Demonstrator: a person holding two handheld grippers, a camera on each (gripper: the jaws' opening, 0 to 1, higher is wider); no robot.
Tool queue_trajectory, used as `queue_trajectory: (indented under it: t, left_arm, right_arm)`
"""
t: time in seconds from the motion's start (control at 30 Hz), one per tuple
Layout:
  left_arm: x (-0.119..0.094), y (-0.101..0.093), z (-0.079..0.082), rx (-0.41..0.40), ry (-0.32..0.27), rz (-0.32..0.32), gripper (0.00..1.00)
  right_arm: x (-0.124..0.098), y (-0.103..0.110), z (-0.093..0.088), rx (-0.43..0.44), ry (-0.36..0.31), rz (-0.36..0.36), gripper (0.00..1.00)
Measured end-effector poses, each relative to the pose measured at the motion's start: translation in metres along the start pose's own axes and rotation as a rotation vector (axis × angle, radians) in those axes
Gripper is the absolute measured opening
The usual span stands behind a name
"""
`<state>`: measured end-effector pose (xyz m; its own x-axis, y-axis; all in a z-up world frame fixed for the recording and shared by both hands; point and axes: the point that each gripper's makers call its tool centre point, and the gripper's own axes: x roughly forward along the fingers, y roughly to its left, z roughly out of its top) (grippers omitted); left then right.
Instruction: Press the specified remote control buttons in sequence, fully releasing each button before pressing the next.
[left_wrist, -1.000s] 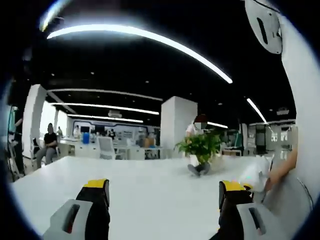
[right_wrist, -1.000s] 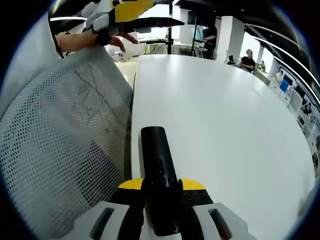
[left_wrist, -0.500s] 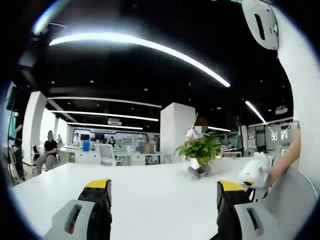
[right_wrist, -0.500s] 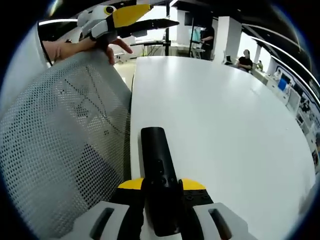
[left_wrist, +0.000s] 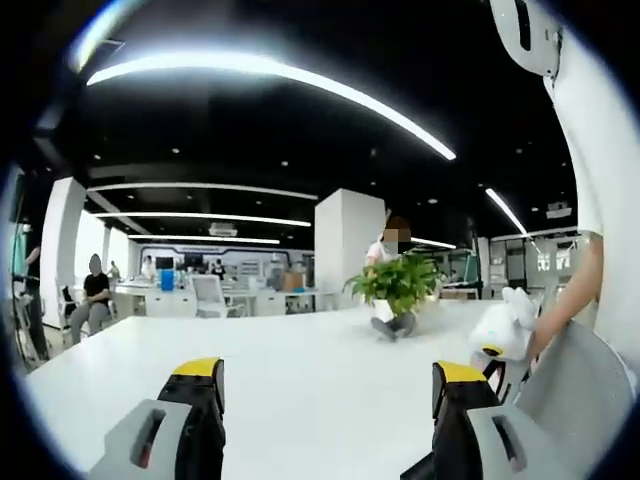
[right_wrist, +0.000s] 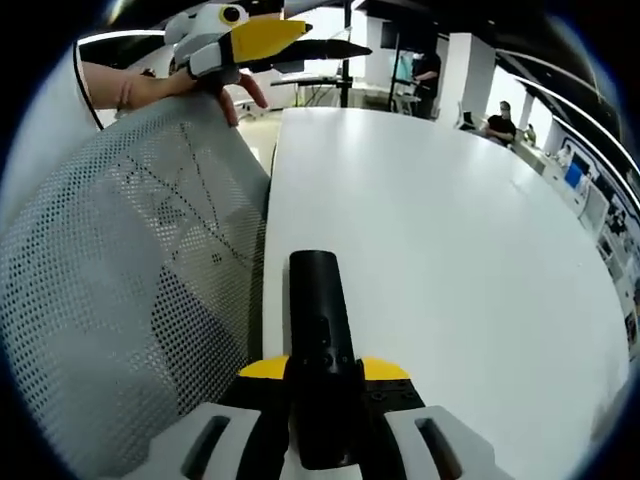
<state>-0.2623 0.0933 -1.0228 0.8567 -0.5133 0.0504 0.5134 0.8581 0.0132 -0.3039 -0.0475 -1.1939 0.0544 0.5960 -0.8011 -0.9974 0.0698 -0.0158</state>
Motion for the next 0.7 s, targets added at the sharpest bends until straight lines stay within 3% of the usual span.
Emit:
queue_trajectory:
  t: [0.1,0.27,0.5,0.7]
  left_arm:
    - [0.0,-0.001,-0.004,0.001,0.023,-0.006,0.86]
    - [-0.003,0.003,0.002,-0.01,-0.014,0.012,0.86]
    - [-0.005,0.002,0.004,0.019,-0.018,0.012,0.8]
    - [-0.006,0.002,0.0,0.009,0.008,0.016,0.77]
  right_arm:
    - [0.0,-0.001,0.0,-0.012,0.014,0.011,0.21]
    - [0.0,-0.012,0.0,0.006,0.025,0.01,0.21]
    - [0.001,-0.032,0.0,0.009,0.027,-0.006,0.21]
    - [0.003,-0.045,0.003,0.03,0.022,-0.013,0.21]
